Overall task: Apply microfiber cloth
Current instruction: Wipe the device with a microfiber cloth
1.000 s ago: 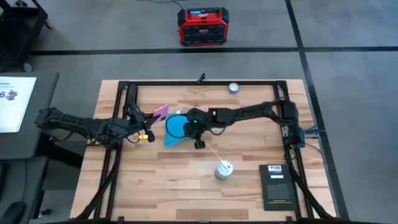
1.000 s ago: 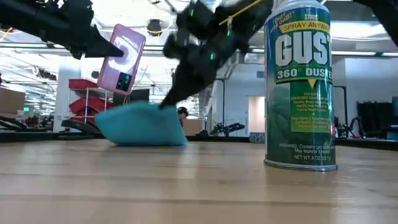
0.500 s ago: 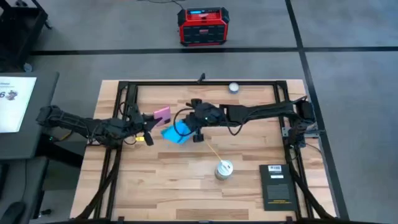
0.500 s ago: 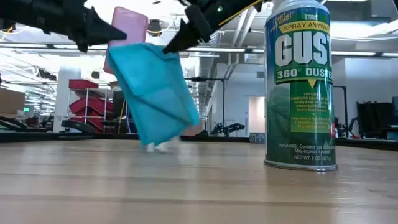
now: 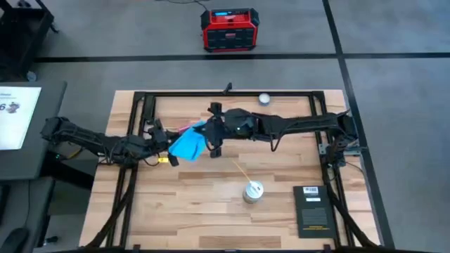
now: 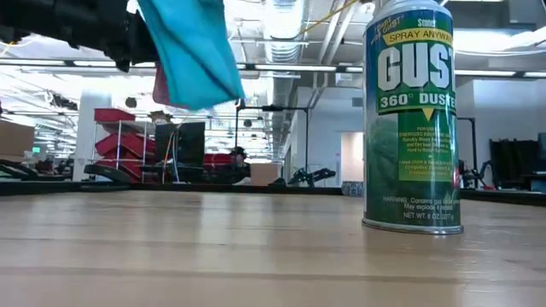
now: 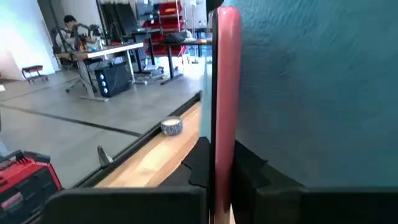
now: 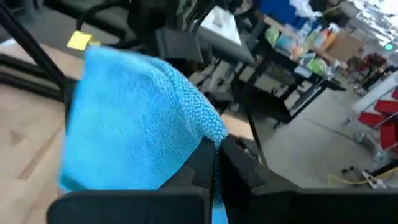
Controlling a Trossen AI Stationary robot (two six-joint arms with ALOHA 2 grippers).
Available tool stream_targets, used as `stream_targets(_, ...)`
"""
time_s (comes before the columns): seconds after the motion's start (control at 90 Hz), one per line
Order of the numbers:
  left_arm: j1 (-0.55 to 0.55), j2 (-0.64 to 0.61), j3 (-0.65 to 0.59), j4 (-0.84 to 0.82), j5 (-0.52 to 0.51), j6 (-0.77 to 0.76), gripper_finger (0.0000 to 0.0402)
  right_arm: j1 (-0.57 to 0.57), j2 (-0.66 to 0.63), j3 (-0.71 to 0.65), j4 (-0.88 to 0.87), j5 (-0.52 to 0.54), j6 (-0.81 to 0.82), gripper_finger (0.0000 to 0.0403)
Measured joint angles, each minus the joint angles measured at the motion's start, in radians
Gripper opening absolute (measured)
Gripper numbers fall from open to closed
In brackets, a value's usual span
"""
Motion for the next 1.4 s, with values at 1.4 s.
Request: stream_targets(1.4,0.064,0.091,-0.001,0.262,0.046,0.055,0.0003,-0.093,0.062,0.038,-0.012,-0.041,0.023,0.0000)
